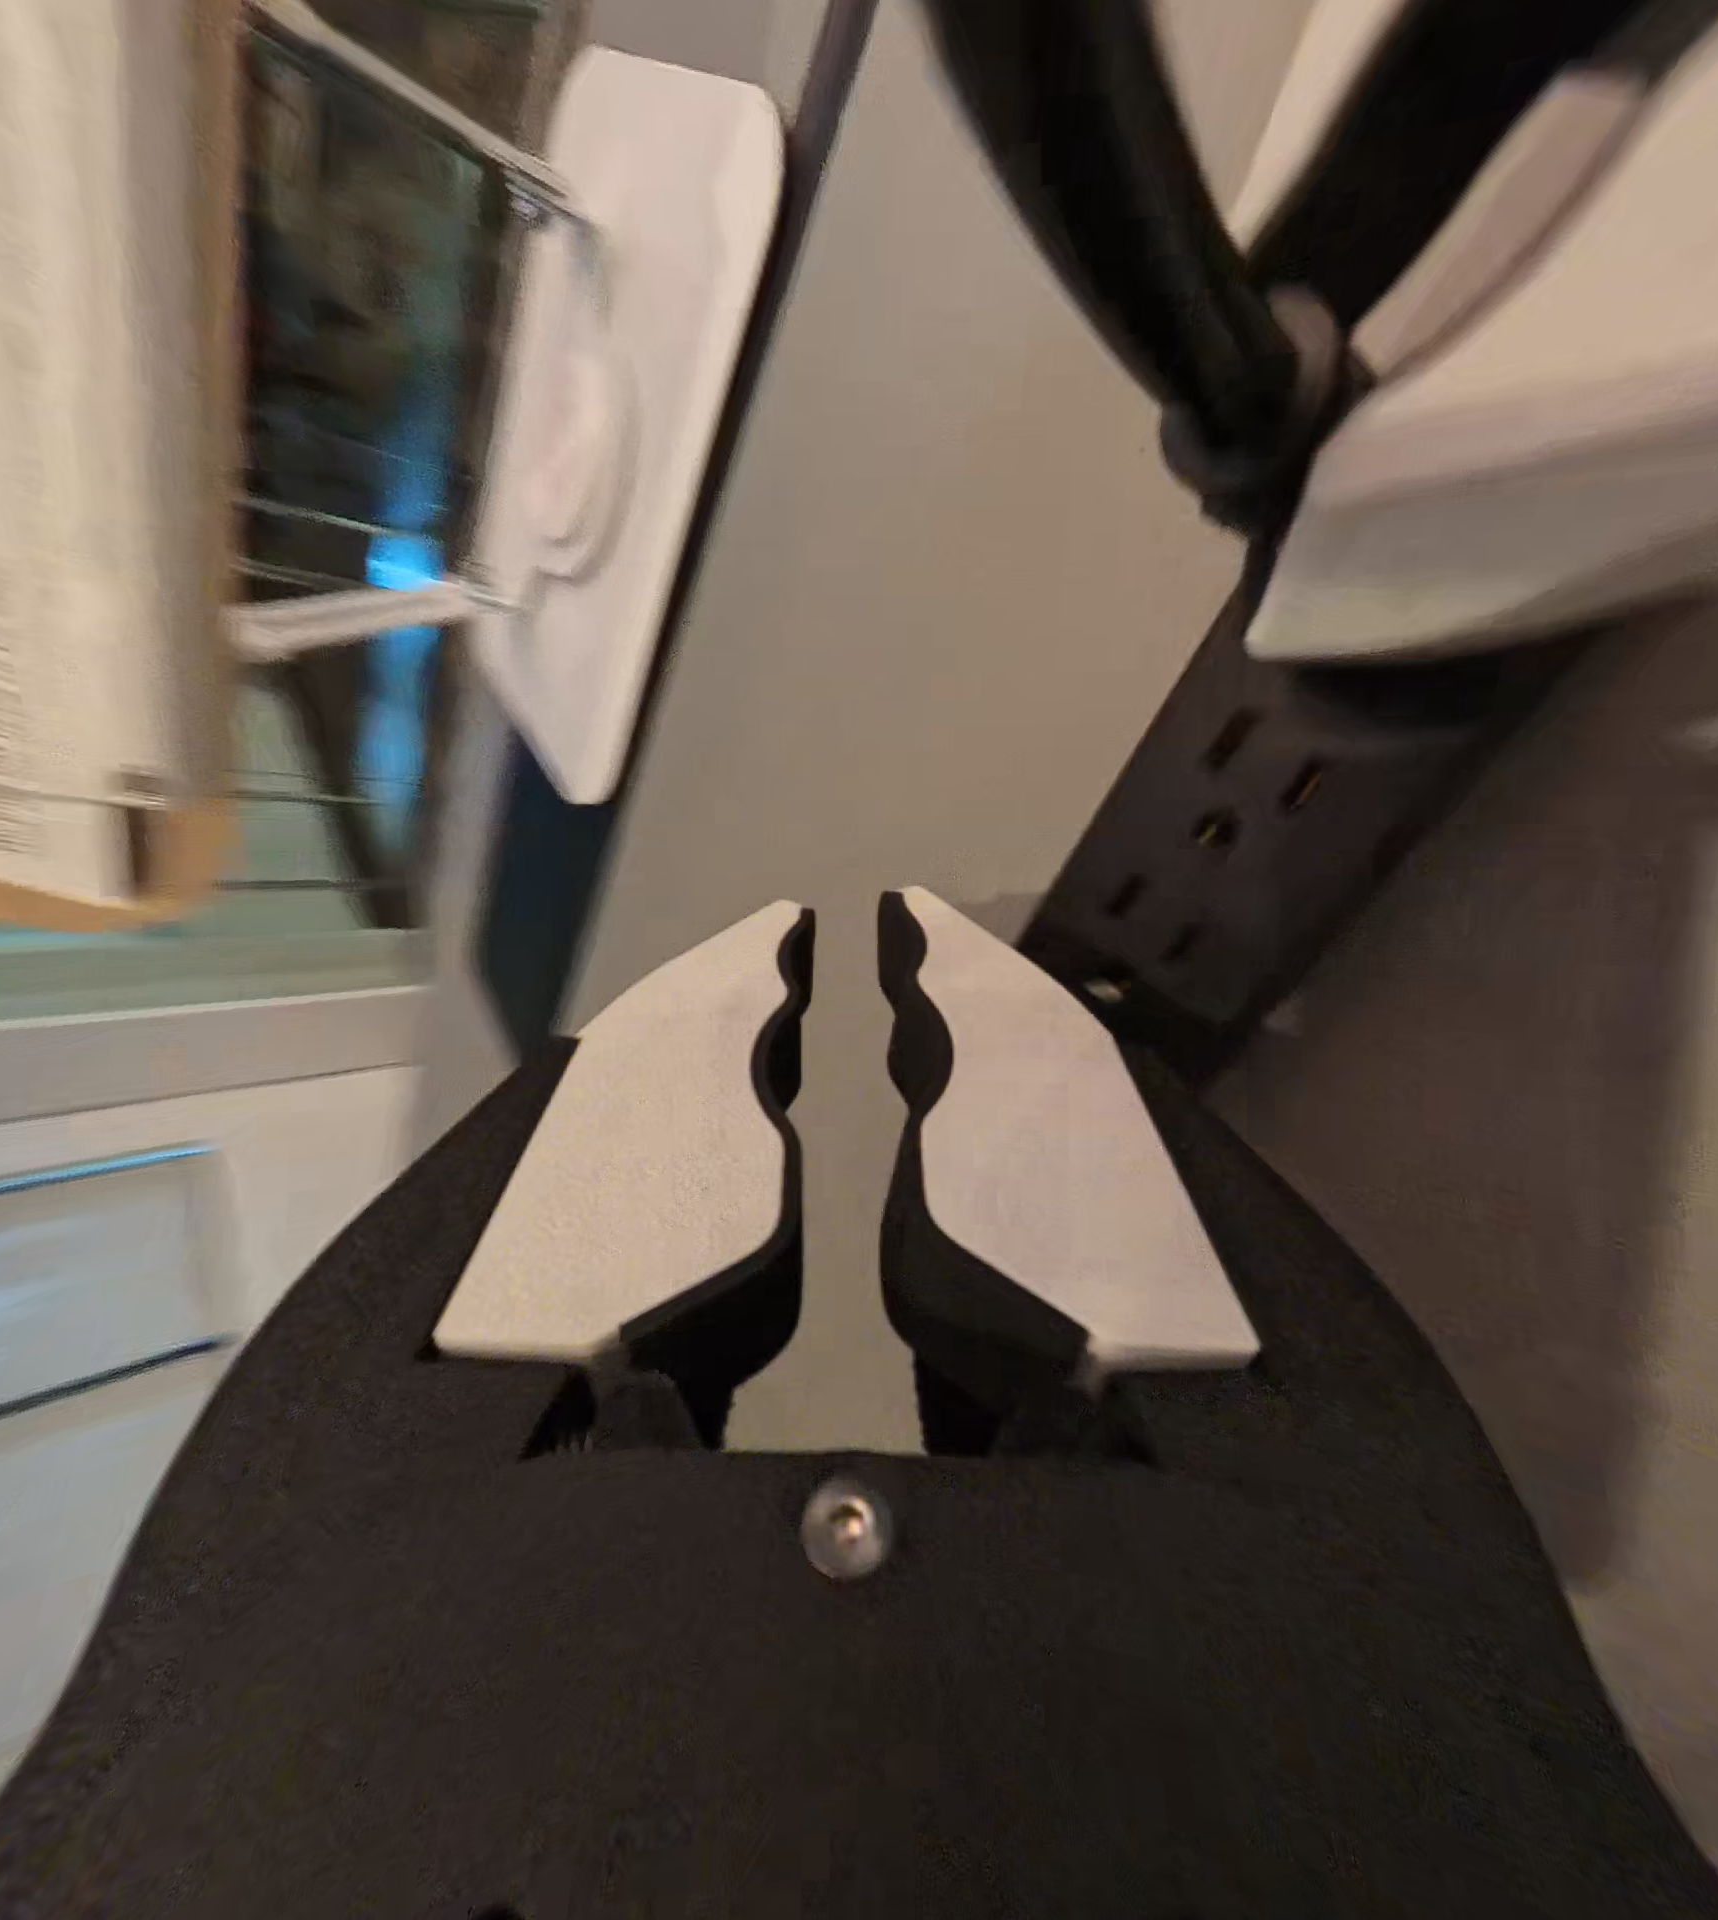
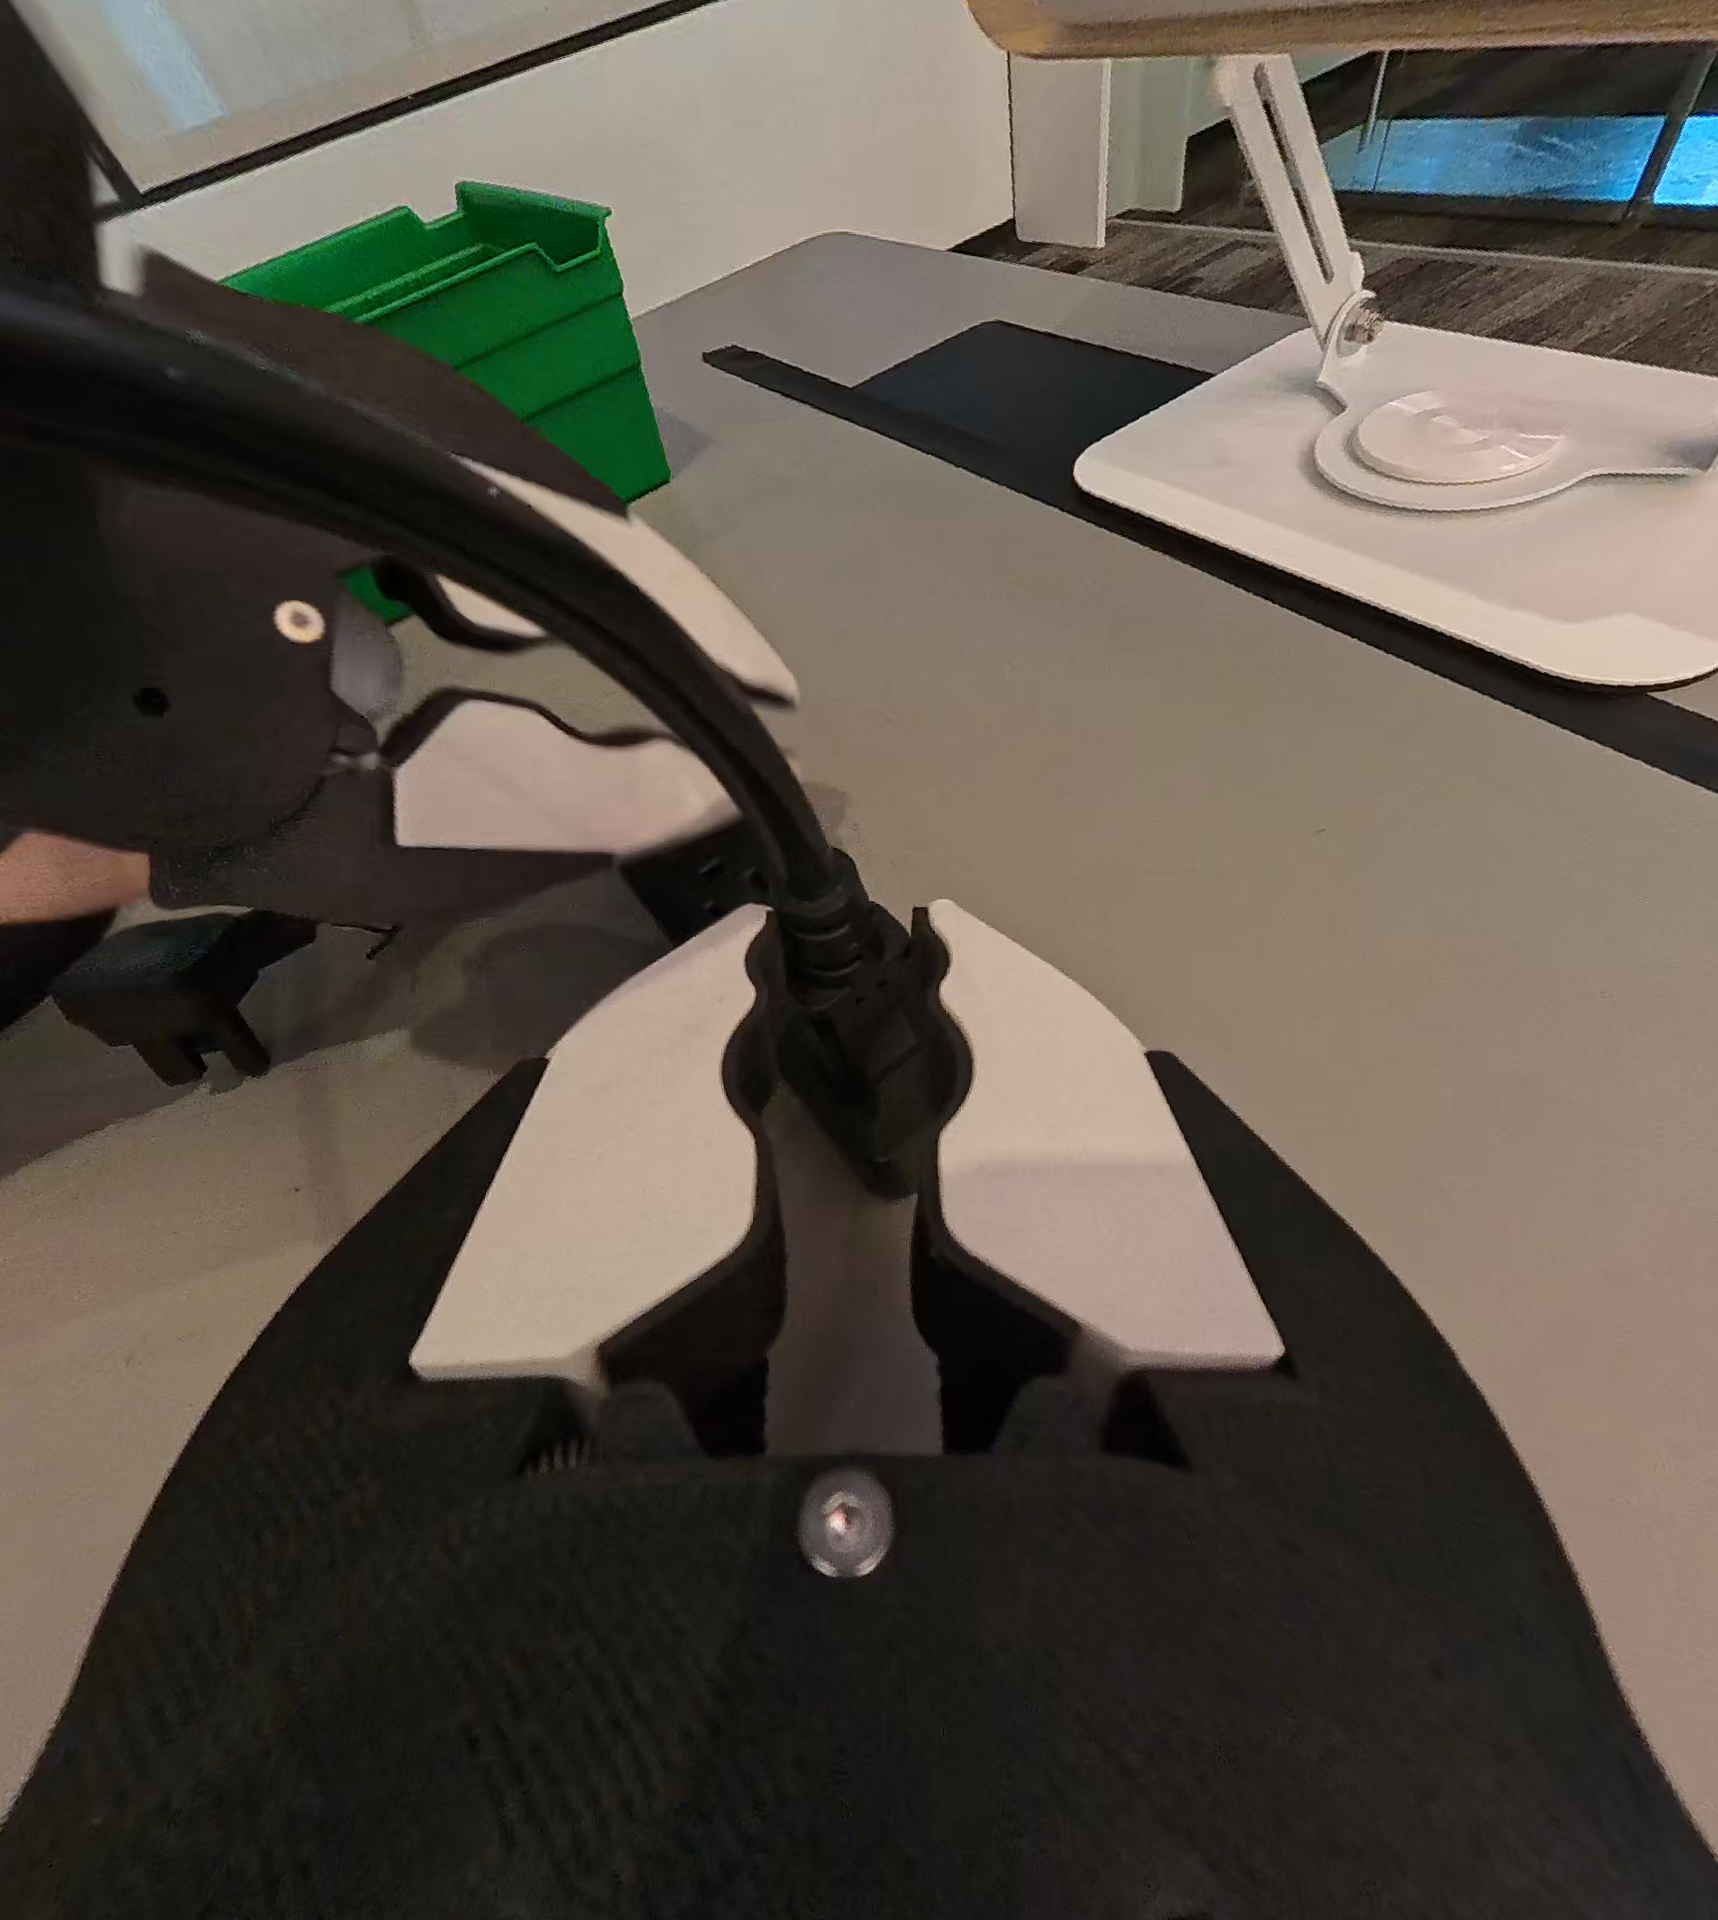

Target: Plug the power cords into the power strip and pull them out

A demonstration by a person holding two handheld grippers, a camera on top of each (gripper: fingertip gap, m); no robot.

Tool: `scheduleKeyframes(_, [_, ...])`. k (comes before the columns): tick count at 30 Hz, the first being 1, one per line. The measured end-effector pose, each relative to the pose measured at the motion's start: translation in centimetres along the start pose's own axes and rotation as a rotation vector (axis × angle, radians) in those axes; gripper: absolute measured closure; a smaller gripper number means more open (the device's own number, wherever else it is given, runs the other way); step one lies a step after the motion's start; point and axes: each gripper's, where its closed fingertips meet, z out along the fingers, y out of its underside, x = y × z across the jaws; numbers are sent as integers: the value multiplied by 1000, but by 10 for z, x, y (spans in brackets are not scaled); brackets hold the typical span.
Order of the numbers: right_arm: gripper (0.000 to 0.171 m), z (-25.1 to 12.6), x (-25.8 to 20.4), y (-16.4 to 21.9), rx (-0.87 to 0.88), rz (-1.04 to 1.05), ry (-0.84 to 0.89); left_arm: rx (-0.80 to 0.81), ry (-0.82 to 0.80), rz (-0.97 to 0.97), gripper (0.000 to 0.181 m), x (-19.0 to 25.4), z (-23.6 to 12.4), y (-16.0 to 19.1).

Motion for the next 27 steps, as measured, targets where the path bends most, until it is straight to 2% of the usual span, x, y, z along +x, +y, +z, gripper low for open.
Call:
scheduleKeyframes(2, [147, 0, 0, 0, 6, 8, -7, -3, -98, 106, 170, -12, -9, 0])
scheduleKeyframes(9, [147, -3, -3, 2, 3, 23, -8, 31, -148, 119, 152, -34, -31, -1])
scheduleKeyframes(12, [147, -4, -4, 3, 4, 23, -3, 105, -165, 214, 141, -37, -46, -10])
scheduleKeyframes(16, [147, -5, -4, 4, 11, 37, -15, 231, -165, 380, 135, -27, -73, -26])
scheduleKeyframes(23, [147, -6, -3, 4, 20, 75, -38, 409, -223, 548, 139, -8, -137, -67])
scheduleKeyframes(27, [146, -6, -3, 4, 22, 76, -39, 479, -266, 618, 144, 1, -158, -82])
